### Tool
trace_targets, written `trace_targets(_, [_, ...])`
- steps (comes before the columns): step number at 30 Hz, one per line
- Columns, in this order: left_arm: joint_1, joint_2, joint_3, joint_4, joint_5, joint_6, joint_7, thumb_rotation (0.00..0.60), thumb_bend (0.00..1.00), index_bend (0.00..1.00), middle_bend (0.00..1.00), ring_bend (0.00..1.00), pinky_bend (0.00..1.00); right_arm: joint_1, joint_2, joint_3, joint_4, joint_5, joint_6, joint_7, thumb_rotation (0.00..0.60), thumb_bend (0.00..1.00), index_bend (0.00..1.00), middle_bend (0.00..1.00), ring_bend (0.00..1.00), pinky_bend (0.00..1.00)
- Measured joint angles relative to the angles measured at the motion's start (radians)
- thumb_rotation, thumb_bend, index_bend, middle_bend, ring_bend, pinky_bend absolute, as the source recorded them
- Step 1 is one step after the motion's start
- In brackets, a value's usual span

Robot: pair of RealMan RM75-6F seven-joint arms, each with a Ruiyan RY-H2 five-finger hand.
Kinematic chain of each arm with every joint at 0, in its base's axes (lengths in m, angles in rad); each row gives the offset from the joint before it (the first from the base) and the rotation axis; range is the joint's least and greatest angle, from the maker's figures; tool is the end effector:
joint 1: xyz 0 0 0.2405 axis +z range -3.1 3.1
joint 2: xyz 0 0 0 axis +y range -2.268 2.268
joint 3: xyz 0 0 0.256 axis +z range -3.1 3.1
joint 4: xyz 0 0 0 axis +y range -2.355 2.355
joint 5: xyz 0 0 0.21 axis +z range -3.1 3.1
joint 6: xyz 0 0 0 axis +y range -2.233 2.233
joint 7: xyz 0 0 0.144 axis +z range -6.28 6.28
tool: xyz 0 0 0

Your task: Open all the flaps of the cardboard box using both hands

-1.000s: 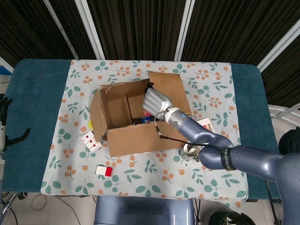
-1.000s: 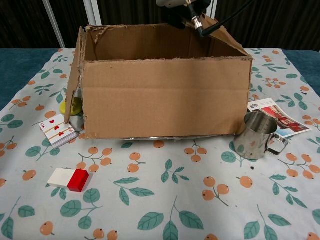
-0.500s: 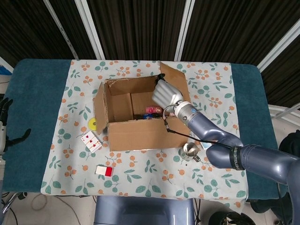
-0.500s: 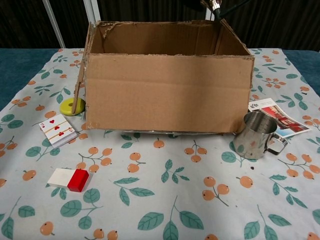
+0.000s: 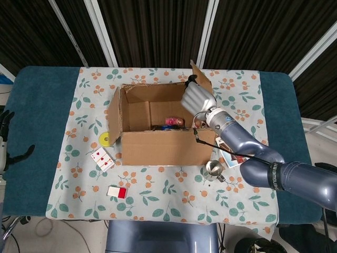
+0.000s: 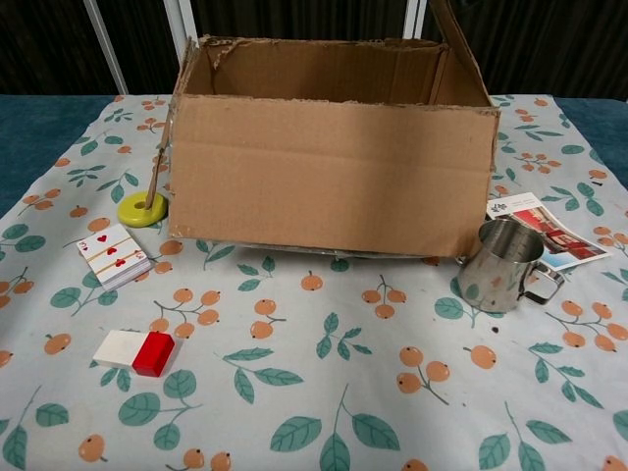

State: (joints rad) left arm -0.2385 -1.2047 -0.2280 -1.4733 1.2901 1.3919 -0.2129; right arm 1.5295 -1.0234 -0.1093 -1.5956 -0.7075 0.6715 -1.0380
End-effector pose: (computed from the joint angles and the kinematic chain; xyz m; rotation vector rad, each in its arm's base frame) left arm -0.3123 0.2661 0.1733 -1.1446 -0.9772 -1.1376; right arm 0.0043 -0.4415 0.1243 2.0584 0.2678 0.2409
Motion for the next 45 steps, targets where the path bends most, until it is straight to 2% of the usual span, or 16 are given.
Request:
trace_targets(3, [0.000, 0.000, 0.000, 0.000, 0.001, 0.000, 0.001, 0.600, 0.23, 0.00, 0.00, 0.00, 0.00, 0.000, 0.014, -0.006, -0.004, 0.000, -0.001, 0.001, 0.600, 0.94, 0.50, 0.39, 0.28, 0.27])
trace_targets(15, [0.001, 0.000, -0.002, -0.002, 0.002, 0.003, 0.001, 0.600, 0.23, 0.00, 0.00, 0.00, 0.00, -0.015, 0.073, -0.031, -0.020, -0.003, 0.006, 0.011, 0.600, 0.71, 0.47, 0.38, 0.28, 0.27])
trace_targets(21, [0.002, -0.001, -0.001, -0.003, 0.004, 0.004, 0.002, 0.600, 0.23, 0.00, 0.00, 0.00, 0.00, -0.026, 0.093, -0.041, -0.020, -0.006, 0.010, 0.013, 0.600, 0.61, 0.42, 0.35, 0.26, 0.26])
trace_targets(26, [0.002, 0.000, -0.002, -0.004, 0.002, 0.003, 0.002, 0.600, 0.23, 0.00, 0.00, 0.00, 0.00, -0.030, 0.101, -0.048, -0.017, -0.001, 0.016, 0.004, 0.600, 0.47, 0.37, 0.32, 0.25, 0.25])
trace_targets(28, [0.003, 0.000, -0.002, -0.004, 0.002, 0.003, 0.002, 0.600, 0.23, 0.00, 0.00, 0.00, 0.00, -0.031, 0.103, -0.052, -0.017, 0.002, 0.020, -0.004, 0.600, 0.45, 0.35, 0.31, 0.25, 0.25])
trace_targets(45, [0.002, 0.001, -0.001, -0.007, -0.003, -0.005, 0.006, 0.600, 0.23, 0.00, 0.00, 0.00, 0.00, -0.044, 0.130, -0.073, -0.004, 0.004, 0.022, -0.033, 0.600, 0.42, 0.30, 0.29, 0.24, 0.25])
